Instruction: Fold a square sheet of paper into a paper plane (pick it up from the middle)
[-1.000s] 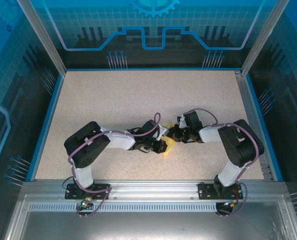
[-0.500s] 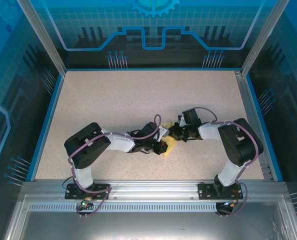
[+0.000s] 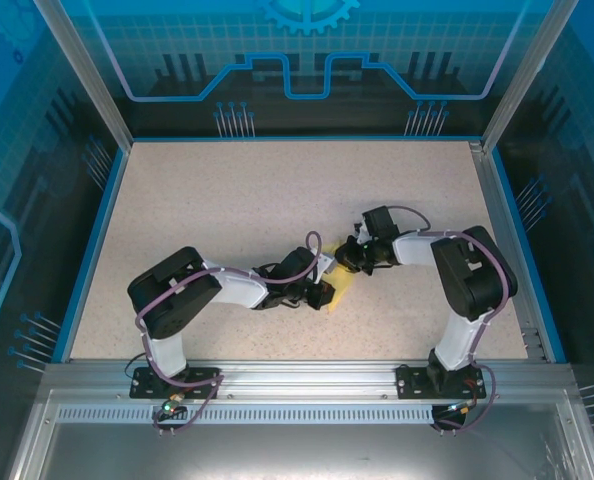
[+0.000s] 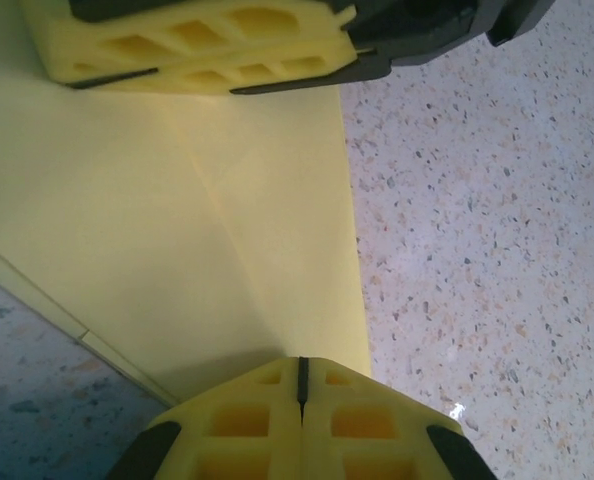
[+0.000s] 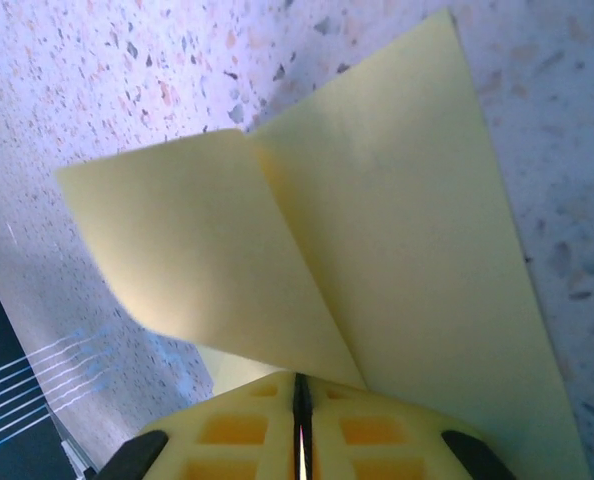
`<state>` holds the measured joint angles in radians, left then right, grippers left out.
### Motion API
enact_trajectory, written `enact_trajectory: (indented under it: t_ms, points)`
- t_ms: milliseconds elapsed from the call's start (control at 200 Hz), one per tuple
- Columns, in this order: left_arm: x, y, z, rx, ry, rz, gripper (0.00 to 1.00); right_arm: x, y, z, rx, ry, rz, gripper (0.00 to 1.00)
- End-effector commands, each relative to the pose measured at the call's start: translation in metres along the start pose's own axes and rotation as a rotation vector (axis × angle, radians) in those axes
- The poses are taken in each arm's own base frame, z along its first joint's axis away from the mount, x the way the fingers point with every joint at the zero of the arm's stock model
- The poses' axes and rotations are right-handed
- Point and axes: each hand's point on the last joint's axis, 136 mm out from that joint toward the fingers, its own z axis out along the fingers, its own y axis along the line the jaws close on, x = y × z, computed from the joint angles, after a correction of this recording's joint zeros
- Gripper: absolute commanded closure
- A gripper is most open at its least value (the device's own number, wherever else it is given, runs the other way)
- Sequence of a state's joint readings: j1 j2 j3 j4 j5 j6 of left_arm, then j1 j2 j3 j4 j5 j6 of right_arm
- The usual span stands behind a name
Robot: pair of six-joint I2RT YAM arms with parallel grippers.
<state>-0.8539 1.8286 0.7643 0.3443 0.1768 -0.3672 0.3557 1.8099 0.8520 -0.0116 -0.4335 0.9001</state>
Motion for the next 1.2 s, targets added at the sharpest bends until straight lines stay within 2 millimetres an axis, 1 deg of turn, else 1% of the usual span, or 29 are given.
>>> enact_trajectory:
  t_ms: [0,95,365,535,660,780,850,930,975,1020,1065,1090,1120,1195]
  points:
    - [0.12,0.048,-0.012,-0.184,0.377,-0.099,1.0,-0.057,-0.012,-0.004,0.078,-0.171,-0.013,0.89]
    - [0.121,0.048,-0.013,-0.182,0.383,-0.101,1.0,-0.063,-0.008,-0.001,0.082,-0.168,-0.022,0.89]
    - [0.123,0.045,-0.017,-0.176,0.386,-0.102,1.0,-0.084,-0.012,-0.001,0.131,-0.177,-0.038,0.89]
    - [0.122,0.04,-0.016,-0.152,0.386,-0.104,1.0,-0.092,-0.014,-0.001,0.152,-0.175,-0.055,0.89]
    - [0.114,0.032,-0.015,-0.12,0.368,-0.099,1.0,-0.093,-0.003,-0.007,0.126,-0.183,-0.083,0.89]
    - [0.097,0.019,-0.014,-0.078,0.346,-0.087,1.0,-0.091,0.015,-0.028,0.089,-0.207,-0.124,0.88]
    - [0.083,0.01,-0.016,-0.053,0.317,-0.071,1.0,-0.084,0.022,-0.041,0.076,-0.214,-0.16,0.85]
    - [0.062,-0.002,-0.02,-0.026,0.265,-0.052,1.0,-0.066,0.027,-0.049,0.034,-0.177,-0.193,0.79]
    - [0.05,-0.009,-0.022,-0.012,0.241,-0.043,0.98,-0.054,0.028,-0.05,0.003,-0.153,-0.207,0.74]
    - [0.04,-0.014,-0.024,-0.005,0.224,-0.034,0.96,-0.04,0.025,-0.053,-0.021,-0.136,-0.208,0.69]
    - [0.032,-0.019,-0.026,0.003,0.207,-0.025,0.94,-0.031,0.027,-0.054,-0.052,-0.123,-0.21,0.65]
    - [0.028,-0.02,-0.027,0.006,0.198,-0.022,0.93,-0.018,0.018,-0.052,-0.054,-0.099,-0.198,0.63]
    - [0.023,-0.022,-0.028,0.008,0.187,-0.019,0.91,-0.009,0.016,-0.052,-0.065,-0.087,-0.195,0.6]
    - [0.014,-0.025,-0.032,0.011,0.172,-0.014,0.87,0.012,0.021,-0.049,-0.106,-0.059,-0.209,0.56]
